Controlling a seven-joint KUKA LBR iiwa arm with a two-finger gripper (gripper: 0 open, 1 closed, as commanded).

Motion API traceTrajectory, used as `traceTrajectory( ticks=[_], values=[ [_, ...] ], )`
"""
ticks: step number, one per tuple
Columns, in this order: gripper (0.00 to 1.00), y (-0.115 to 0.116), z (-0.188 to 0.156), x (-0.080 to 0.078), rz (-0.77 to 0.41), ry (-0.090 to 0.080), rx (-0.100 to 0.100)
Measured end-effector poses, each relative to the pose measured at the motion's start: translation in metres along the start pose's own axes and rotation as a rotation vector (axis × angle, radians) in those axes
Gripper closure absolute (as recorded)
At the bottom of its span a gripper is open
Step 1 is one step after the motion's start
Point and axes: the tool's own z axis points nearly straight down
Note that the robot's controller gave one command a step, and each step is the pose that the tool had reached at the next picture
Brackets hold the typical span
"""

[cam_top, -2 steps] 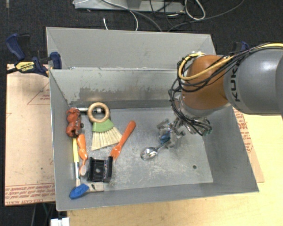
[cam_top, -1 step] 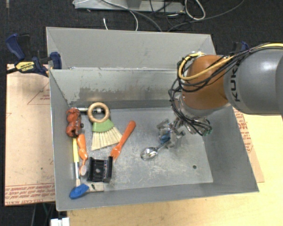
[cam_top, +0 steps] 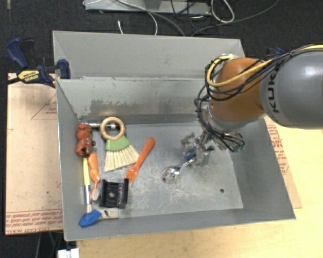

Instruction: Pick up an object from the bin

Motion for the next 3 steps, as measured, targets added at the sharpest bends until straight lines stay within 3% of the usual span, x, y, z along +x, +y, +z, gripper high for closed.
traceTrajectory(
  ticks=[3],
  values=[
    [1.0,0.001,-0.048,-0.003,0.002,-0.006,0.002]
  ],
)
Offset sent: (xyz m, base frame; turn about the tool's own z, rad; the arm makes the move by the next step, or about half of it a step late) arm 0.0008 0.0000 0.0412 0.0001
